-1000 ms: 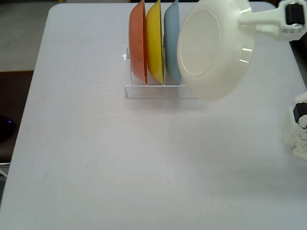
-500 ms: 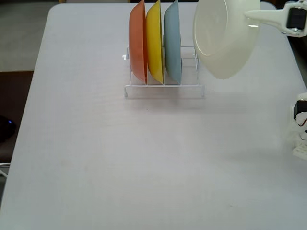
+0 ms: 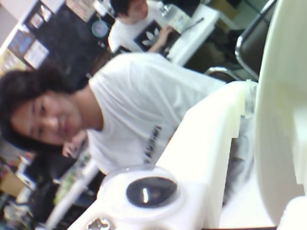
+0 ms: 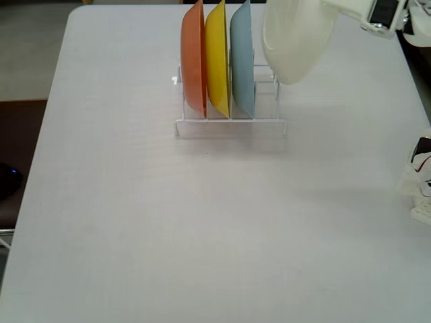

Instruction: Can you put the plate away?

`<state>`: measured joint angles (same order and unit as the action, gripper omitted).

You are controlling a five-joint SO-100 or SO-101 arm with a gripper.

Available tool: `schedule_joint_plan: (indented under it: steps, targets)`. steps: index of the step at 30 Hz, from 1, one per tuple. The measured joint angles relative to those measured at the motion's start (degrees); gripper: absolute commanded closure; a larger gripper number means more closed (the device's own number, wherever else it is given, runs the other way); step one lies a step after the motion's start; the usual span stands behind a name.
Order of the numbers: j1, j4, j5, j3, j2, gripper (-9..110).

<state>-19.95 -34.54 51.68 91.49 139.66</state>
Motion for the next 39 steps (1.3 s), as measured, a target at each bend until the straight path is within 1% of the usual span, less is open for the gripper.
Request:
schedule_joint_plan:
  steps: [6,26,39]
  targets:
    - [0.00,3.60,-1.49,1.58,-4.92,102]
    - [-5.62,1.32,-2.64,5.89,-10.28,102]
    - [-6.77,1.14,-3.34,5.89,-16.96,102]
